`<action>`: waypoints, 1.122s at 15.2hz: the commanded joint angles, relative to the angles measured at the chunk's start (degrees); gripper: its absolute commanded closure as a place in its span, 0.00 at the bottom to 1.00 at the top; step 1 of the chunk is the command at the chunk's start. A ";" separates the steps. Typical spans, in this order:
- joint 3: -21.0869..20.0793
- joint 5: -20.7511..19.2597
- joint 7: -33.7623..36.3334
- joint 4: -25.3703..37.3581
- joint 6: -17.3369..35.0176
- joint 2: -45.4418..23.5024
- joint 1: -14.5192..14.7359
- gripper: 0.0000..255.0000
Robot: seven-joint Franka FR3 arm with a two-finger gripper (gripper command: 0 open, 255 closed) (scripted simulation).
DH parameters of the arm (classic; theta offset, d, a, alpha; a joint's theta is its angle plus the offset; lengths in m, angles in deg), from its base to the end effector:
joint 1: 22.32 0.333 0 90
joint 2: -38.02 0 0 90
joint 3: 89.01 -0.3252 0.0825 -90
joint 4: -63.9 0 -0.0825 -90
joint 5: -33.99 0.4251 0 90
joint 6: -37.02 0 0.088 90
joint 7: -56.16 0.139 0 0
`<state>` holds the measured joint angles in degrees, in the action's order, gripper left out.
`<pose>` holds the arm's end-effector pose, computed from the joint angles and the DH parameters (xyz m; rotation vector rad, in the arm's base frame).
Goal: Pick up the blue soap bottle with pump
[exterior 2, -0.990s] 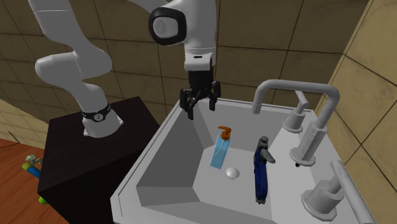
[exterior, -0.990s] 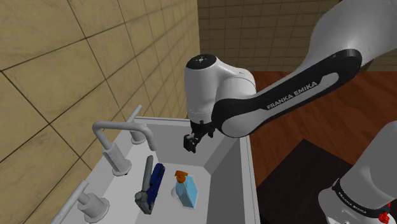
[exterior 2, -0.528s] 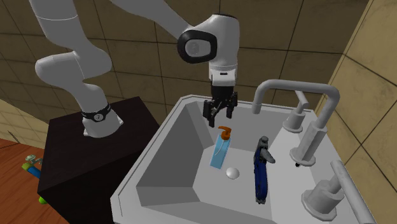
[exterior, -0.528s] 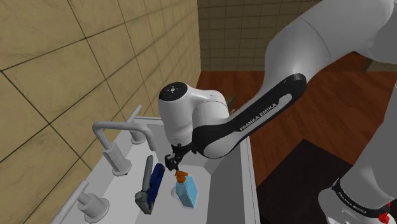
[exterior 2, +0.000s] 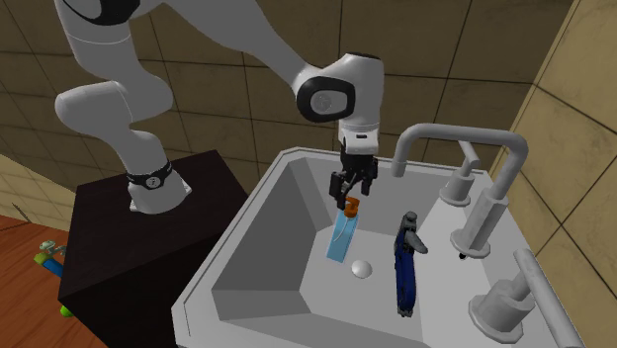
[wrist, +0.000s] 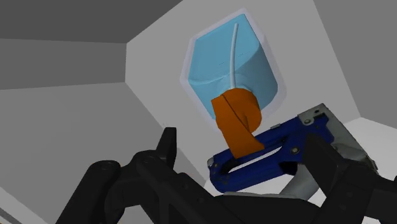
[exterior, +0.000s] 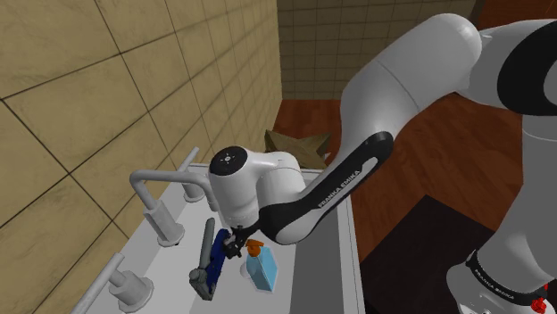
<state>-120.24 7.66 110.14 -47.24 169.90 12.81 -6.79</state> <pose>0.4672 0.4596 0.2360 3.0780 0.2180 0.1659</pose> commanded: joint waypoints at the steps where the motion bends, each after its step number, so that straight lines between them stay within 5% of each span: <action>1: 0.58 -1.00 0.77 -0.02 1.05 -1.22 0.49 0.00; 4: 1.02 -1.70 1.29 -0.12 1.85 -2.04 0.81 0.00; 5: 1.02 -1.70 1.31 0.06 1.73 -2.11 0.88 1.00; 17: 0.20 -0.38 0.31 0.09 0.32 -0.48 0.22 1.00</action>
<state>-119.80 6.87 110.82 -47.36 170.78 11.90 -6.38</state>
